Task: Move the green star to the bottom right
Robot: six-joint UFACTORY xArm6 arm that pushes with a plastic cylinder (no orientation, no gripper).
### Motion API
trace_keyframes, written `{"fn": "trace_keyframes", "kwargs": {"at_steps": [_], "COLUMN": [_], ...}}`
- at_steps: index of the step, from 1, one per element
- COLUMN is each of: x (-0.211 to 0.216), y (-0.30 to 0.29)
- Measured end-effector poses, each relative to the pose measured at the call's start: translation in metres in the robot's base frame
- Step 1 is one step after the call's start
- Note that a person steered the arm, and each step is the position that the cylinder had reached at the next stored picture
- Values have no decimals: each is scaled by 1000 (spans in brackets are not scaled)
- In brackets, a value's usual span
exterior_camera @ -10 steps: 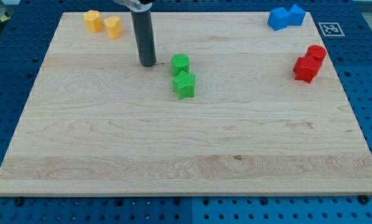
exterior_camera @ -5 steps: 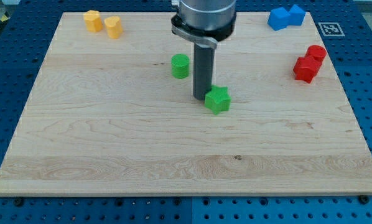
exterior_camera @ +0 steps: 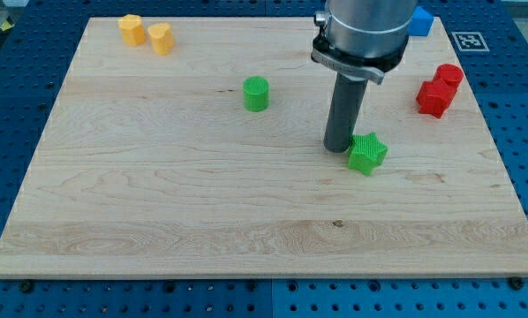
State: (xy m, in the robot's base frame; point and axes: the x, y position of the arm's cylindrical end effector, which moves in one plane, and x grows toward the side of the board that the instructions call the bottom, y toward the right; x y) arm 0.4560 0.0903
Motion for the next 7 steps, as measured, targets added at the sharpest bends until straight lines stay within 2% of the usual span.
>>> {"fn": "trace_keyframes", "kwargs": {"at_steps": [2,5,7], "x": [5,53,58], "y": [36,48,105]}}
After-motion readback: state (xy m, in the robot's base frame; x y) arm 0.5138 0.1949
